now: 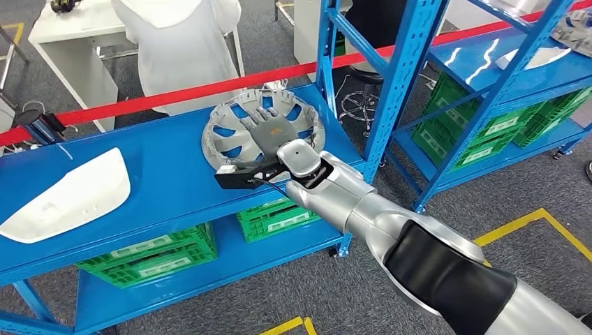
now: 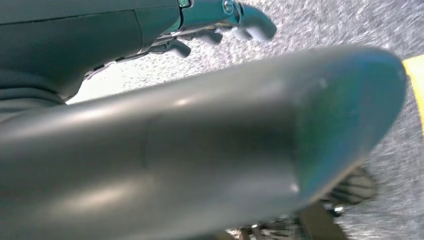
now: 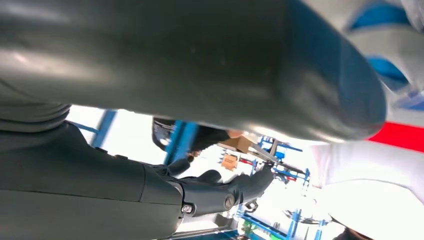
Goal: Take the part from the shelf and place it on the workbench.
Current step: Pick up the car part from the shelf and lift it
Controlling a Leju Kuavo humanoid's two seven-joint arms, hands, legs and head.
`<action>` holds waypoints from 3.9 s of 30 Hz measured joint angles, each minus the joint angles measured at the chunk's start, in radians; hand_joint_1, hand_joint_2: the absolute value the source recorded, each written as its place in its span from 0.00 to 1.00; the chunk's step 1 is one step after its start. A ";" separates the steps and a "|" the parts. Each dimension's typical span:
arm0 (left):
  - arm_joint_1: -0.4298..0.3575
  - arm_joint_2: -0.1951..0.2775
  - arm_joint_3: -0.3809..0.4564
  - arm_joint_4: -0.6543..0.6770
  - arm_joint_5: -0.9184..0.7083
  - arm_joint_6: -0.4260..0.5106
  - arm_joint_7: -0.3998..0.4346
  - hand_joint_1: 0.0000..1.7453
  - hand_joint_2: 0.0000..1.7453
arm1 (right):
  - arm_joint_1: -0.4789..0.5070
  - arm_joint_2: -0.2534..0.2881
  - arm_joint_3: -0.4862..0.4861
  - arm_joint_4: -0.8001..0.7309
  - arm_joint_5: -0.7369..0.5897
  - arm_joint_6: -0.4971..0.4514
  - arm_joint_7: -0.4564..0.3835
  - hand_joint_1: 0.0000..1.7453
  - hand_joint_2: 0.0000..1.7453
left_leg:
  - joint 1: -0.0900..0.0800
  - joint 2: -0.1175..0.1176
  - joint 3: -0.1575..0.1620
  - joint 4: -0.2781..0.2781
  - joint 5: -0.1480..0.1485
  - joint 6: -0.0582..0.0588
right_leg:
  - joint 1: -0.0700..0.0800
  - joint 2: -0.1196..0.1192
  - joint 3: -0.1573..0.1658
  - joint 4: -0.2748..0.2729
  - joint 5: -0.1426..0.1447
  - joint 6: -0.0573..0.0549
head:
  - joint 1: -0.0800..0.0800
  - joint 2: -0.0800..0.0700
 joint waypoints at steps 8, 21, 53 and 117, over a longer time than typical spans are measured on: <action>0.003 -0.002 0.001 0.000 -0.004 0.000 -0.017 0.00 0.00 | 0.020 -0.010 0.008 0.003 -0.011 -0.007 0.017 0.00 0.00 | -0.005 -0.020 0.148 -0.011 -0.117 0.010 | 0.009 -0.003 -0.246 0.047 -0.077 -0.013 | 0.009 0.000; -0.011 -0.005 0.001 0.002 -0.009 0.000 -0.023 0.00 0.00 | 0.051 -0.027 0.015 0.012 -0.035 -0.010 0.015 0.00 0.00 | 0.002 -0.011 -0.014 0.259 -0.243 -0.054 | 0.004 0.009 -0.169 -0.108 0.139 -0.057 | -0.006 0.000; -0.014 -0.004 0.018 0.001 -0.021 0.013 -0.018 0.00 0.00 | 0.124 0.019 0.022 0.002 -0.227 0.035 -0.034 0.00 0.00 | -0.003 -0.019 0.065 -0.009 -0.061 -0.012 | 0.006 0.008 -0.135 -0.117 0.111 -0.015 | -0.004 0.000; -0.014 -0.004 0.046 0.001 -0.053 0.055 -0.001 0.00 0.00 | 0.324 0.027 -0.153 -0.044 -0.443 0.065 0.021 1.00 1.00 | -0.003 -0.017 0.075 -0.009 -0.064 -0.012 | 0.006 0.009 -0.127 -0.117 0.108 -0.014 | -0.004 0.000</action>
